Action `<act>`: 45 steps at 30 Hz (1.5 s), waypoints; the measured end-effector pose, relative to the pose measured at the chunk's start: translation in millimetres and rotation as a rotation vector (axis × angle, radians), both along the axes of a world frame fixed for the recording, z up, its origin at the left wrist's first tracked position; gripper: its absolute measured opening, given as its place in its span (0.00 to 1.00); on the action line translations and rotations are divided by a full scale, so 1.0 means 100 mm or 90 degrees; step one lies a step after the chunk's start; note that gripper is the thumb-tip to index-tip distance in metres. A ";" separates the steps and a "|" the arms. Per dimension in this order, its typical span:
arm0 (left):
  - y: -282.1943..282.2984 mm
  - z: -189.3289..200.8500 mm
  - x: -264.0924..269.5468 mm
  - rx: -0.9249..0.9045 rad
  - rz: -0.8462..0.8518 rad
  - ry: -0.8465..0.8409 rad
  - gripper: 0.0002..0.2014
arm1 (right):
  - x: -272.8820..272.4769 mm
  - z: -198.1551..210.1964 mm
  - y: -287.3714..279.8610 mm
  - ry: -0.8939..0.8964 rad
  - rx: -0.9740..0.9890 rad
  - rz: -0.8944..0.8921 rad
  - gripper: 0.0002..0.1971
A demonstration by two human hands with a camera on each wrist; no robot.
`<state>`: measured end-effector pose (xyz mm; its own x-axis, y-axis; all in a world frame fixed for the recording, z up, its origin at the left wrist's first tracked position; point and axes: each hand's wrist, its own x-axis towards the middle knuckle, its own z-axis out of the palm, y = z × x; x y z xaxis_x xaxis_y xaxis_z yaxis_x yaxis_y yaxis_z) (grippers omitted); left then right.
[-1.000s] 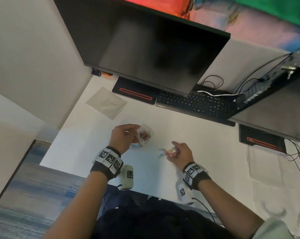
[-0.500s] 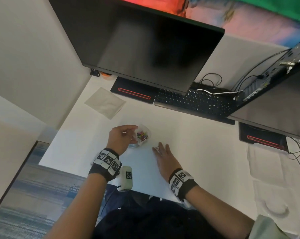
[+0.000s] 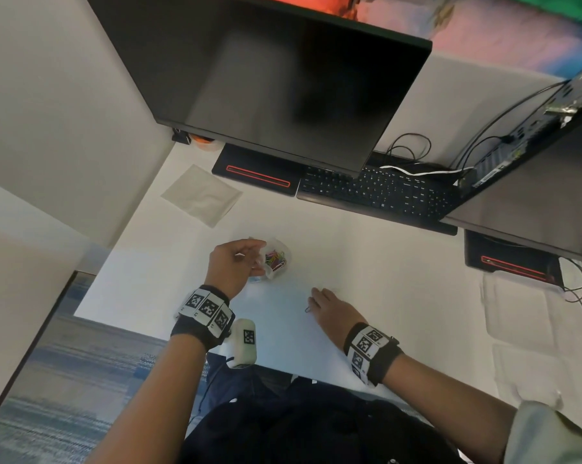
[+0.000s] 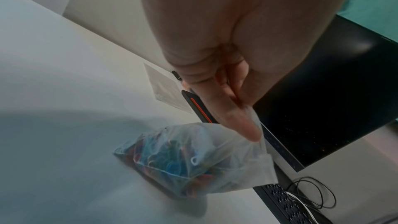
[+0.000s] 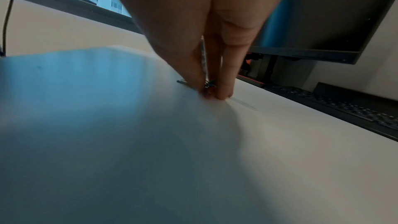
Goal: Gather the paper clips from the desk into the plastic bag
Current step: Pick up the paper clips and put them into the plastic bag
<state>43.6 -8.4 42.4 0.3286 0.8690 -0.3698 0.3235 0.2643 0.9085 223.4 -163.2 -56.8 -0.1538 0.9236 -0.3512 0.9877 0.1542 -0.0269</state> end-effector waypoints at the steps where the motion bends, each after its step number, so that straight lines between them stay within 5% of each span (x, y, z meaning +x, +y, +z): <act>1: 0.00 -0.01 0.01 0.001 -0.001 -0.001 0.10 | 0.03 0.02 0.03 0.028 0.018 0.002 0.26; 4: 0.03 -0.06 0.04 0.008 -0.011 0.010 0.10 | 0.12 0.11 0.20 0.069 0.020 -0.004 0.12; 6: 0.03 -0.08 0.06 0.006 -0.013 0.010 0.10 | 0.19 0.16 0.34 0.110 -0.033 -0.064 0.13; 14: 0.01 -0.14 0.16 0.001 -0.032 0.007 0.09 | 0.55 0.50 0.71 0.466 -0.051 -0.536 0.07; 20: 0.00 -0.09 0.22 0.011 -0.042 0.024 0.07 | 0.28 0.95 0.89 0.752 0.043 -0.548 0.09; 25: 0.00 -0.07 0.23 0.012 -0.050 0.024 0.08 | -0.07 0.86 0.98 0.650 0.119 -0.457 0.04; 31: 0.01 -0.09 0.20 0.001 -0.035 0.023 0.08 | -0.07 0.90 0.96 0.537 0.166 -0.315 0.16; 36: 0.00 -0.07 0.16 -0.011 -0.014 0.007 0.09 | 0.28 0.89 0.80 0.495 0.250 -0.351 0.13; 41: 0.00 -0.11 0.12 -0.015 0.000 -0.007 0.09 | 0.72 0.47 0.32 0.300 -0.003 -0.355 0.11; 45: -0.05 -0.09 0.13 -0.015 -0.002 -0.019 0.08 | 0.65 0.23 0.13 0.348 0.062 -0.395 0.04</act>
<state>57.0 -12.9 33.2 0.3422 0.8591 -0.3805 0.2969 0.2854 0.9113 288.0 -149.7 -33.7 0.2679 0.9189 -0.2895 0.7453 -0.3881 -0.5422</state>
